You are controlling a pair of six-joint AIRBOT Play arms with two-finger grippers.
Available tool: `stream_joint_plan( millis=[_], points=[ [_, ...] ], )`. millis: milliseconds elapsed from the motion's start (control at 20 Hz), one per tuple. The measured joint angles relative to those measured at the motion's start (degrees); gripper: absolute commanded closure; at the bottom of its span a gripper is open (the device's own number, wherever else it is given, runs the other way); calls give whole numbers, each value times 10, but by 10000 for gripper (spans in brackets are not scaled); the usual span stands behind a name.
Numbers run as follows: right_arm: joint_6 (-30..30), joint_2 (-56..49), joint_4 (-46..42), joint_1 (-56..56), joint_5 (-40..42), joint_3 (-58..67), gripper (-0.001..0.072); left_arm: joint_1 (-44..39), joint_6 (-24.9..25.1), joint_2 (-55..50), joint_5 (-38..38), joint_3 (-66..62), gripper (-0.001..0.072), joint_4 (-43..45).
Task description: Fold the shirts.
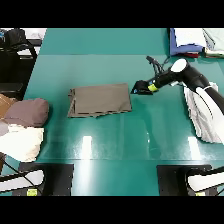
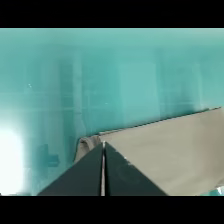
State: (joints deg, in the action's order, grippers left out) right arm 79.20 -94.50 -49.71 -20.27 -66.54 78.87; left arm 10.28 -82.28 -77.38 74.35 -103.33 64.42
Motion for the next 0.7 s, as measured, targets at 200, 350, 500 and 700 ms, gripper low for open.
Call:
stream_joint_plan(
  millis=[200,350,500,700],
  points=[
    [-13,-44,71,7,20,-24,115,0,2,0,0,0,681,-7],
    [-18,-91,107,-19,28,12,140,0,2,0,0,0,682,-12],
    [-21,-137,115,-56,30,66,532,0,3,0,1,0,683,-22],
    [-23,-174,119,-87,34,136,697,-24,10,0,0,0,683,-30]
  ],
)
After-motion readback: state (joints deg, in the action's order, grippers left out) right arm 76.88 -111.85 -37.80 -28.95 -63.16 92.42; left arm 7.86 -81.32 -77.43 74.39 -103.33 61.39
